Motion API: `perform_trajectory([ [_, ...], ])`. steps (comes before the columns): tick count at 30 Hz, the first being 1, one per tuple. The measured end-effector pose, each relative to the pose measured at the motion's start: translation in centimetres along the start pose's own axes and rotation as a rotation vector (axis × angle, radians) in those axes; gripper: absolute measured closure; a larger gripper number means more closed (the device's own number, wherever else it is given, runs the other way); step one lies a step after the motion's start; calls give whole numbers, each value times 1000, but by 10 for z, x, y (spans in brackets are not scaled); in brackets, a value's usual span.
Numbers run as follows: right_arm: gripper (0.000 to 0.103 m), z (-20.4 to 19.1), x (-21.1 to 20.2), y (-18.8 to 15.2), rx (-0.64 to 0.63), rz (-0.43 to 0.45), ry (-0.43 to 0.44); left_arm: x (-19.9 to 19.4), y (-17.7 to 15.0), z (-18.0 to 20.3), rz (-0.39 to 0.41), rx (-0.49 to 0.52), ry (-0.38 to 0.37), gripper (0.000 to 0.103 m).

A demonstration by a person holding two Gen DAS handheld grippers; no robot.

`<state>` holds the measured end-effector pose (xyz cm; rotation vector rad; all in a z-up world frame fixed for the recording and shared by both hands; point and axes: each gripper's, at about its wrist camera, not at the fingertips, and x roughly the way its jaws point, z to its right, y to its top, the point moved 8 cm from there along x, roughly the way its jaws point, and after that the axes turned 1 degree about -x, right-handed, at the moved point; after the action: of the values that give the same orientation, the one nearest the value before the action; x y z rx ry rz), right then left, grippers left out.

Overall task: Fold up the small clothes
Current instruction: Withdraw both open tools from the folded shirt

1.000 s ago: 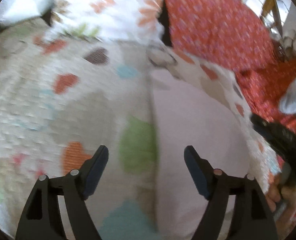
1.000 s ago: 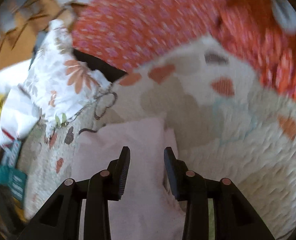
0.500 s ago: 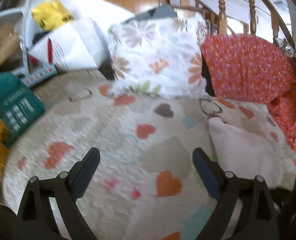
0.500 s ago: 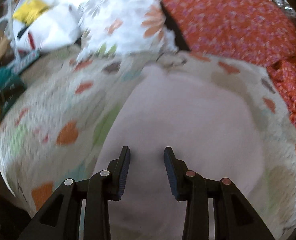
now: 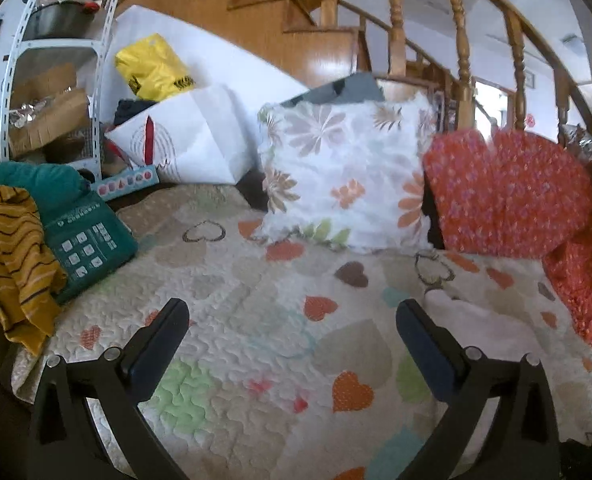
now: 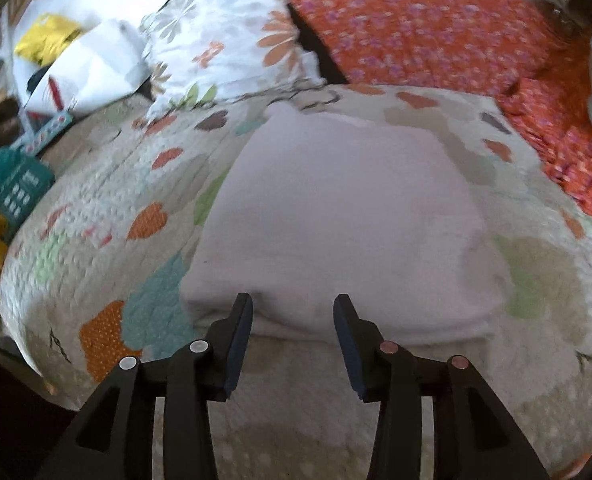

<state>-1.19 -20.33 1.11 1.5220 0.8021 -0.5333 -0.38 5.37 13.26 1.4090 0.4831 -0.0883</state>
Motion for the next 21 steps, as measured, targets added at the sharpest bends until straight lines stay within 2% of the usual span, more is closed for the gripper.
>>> perform_trajectory([
  [3,45,19,-24,3,49,41,-23,-26,2,13,48,4,-45,0],
  [5,38,33,-37,5,67,72,-53,-38,-8,23,41,-6,-102,0],
  [7,32,44,-42,5,74,83,-93,-36,-24,36,-41,7,-163,0],
  [8,32,52,-43,4,83,83,-119,-31,-38,47,-118,39,-200,0],
  [11,32,65,-36,0,124,55,-139,-21,-68,70,-232,107,-260,0],
  [15,32,64,-32,-2,131,47,-136,-12,-99,85,-326,160,-267,0],
  [21,28,55,-26,-3,95,42,-144,-5,-122,88,-378,203,-235,0],
])
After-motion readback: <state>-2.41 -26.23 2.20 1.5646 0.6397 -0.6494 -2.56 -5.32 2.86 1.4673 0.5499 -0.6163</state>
